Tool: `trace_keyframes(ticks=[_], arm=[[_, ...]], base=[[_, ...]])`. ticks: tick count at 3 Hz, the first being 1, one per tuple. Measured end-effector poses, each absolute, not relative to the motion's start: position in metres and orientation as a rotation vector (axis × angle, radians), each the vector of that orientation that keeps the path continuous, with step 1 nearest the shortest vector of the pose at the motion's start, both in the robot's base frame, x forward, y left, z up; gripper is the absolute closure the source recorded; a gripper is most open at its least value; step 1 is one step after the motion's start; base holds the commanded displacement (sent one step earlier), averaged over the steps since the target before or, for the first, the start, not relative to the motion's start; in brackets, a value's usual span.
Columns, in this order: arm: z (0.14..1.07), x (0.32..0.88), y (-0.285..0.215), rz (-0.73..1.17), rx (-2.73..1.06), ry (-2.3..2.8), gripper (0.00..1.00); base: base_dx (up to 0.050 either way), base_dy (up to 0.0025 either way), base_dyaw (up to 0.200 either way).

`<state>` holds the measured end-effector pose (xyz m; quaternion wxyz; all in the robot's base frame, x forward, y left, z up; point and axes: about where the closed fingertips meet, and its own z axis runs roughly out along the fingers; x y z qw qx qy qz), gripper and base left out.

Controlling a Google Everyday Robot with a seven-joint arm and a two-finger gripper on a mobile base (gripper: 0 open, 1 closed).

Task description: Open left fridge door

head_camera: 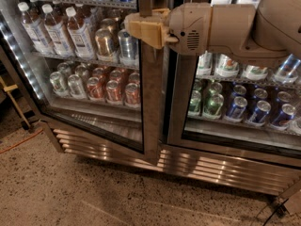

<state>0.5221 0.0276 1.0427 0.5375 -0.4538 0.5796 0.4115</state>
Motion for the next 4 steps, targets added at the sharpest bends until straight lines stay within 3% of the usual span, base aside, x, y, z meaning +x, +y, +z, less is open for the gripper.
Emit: trace_keyframes(ticks=[1, 2, 3, 4], arm=[[1.0427, 0.5221, 0.0276, 0.979, -1.08, 1.379, 1.0], [1.0427, 0.5221, 0.0276, 0.979, -1.08, 1.379, 1.0], [1.0427, 0.5221, 0.0277, 0.979, -1.08, 1.379, 1.0], [1.0427, 0.5221, 0.0277, 0.979, -1.08, 1.379, 0.81]], base=[[-0.045, 0.00188, -0.084], [-0.046, -0.00003, 0.0], [0.0, 0.0, 0.0], [0.0, 0.0, 0.0]])
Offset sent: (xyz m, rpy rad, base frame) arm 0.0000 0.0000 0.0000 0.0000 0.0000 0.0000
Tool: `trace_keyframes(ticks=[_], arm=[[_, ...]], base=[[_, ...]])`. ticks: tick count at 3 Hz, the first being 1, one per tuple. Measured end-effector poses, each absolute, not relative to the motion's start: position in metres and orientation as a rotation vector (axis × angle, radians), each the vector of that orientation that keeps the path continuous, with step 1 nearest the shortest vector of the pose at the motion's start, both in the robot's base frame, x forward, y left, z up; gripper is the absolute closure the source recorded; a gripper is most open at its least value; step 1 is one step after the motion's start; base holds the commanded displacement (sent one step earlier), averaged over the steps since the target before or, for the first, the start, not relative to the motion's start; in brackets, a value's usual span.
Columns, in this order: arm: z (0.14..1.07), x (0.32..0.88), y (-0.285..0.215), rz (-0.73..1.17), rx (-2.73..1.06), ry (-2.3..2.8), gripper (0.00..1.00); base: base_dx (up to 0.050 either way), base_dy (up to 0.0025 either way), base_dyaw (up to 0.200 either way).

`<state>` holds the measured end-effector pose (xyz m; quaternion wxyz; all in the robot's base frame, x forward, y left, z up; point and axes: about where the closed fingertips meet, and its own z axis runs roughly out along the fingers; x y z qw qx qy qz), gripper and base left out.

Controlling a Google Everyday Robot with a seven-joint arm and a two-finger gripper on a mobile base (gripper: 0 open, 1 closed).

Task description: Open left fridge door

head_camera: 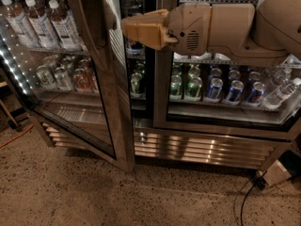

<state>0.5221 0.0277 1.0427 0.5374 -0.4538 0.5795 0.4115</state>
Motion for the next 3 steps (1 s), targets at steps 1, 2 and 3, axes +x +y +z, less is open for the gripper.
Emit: trace_keyframes(ticks=[1, 2, 3], arm=[[1.0427, 0.5221, 0.0277, 0.979, -1.08, 1.379, 0.59], [1.0428, 0.5221, 0.0278, 0.979, -1.08, 1.379, 0.35], [1.0428, 0.5221, 0.0278, 0.979, -1.08, 1.379, 0.38]], base=[[0.0, 0.0, 0.0], [0.0, 0.0, 0.0], [0.0, 0.0, 0.0]])
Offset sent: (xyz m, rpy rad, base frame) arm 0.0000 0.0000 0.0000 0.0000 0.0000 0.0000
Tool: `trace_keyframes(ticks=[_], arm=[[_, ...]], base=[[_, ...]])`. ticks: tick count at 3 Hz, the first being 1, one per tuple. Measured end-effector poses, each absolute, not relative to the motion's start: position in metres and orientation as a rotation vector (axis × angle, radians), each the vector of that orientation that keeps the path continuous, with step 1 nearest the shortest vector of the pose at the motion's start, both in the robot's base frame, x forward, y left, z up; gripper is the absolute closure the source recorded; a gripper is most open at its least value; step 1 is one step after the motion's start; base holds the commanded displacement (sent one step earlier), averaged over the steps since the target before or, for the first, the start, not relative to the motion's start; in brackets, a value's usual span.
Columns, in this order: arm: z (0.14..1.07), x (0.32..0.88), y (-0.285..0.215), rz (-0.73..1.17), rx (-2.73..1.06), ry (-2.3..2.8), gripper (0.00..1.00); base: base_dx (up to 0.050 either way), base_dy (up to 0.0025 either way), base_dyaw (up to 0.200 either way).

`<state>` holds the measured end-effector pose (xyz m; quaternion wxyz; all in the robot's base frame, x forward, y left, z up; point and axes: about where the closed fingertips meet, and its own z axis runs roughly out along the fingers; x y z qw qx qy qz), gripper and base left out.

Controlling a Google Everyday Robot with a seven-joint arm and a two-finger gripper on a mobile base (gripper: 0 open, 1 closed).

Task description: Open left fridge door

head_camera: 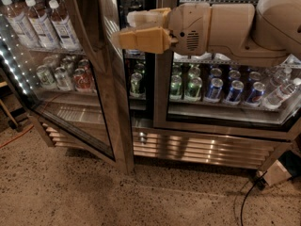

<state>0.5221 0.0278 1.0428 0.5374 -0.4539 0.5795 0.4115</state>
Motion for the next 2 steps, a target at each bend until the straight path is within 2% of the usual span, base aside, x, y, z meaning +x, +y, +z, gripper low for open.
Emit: trace_keyframes(ticks=[2], arm=[[1.0428, 0.522, 0.0279, 0.979, -1.08, 1.379, 0.84]], base=[[0.0, 0.0, 0.0]])
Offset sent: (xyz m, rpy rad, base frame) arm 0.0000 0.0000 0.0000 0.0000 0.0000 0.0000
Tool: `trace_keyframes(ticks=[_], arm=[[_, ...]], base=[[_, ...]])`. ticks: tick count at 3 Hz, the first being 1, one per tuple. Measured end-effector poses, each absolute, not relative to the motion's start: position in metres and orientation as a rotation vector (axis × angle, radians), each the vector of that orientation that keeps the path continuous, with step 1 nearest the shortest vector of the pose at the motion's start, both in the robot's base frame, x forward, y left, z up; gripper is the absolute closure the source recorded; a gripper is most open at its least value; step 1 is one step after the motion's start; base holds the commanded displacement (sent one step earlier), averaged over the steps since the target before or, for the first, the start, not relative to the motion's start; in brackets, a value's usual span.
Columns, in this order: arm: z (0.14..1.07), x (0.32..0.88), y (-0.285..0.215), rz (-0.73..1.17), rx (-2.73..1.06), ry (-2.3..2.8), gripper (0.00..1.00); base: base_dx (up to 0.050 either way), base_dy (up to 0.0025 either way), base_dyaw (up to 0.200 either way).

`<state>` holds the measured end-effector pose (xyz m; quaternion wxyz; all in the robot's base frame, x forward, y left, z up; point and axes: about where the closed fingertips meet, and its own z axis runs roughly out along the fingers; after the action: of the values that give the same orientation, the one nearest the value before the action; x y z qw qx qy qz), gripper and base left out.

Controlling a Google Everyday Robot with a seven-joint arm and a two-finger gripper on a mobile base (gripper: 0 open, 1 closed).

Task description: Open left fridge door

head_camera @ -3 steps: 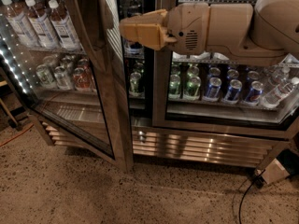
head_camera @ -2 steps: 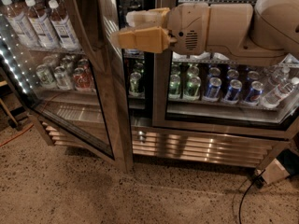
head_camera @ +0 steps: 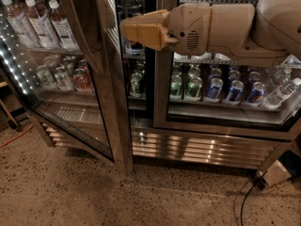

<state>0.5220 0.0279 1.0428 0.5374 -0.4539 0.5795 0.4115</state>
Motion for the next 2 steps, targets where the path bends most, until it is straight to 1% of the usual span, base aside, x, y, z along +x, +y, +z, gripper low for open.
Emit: trace_keyframes(ticks=[1, 2], arm=[[1.0428, 0.522, 0.0279, 0.979, -1.08, 1.379, 1.0], [1.0428, 0.522, 0.0279, 0.979, -1.08, 1.379, 1.0]], base=[[0.0, 0.0, 0.0], [-0.021, -0.00194, 0.18]])
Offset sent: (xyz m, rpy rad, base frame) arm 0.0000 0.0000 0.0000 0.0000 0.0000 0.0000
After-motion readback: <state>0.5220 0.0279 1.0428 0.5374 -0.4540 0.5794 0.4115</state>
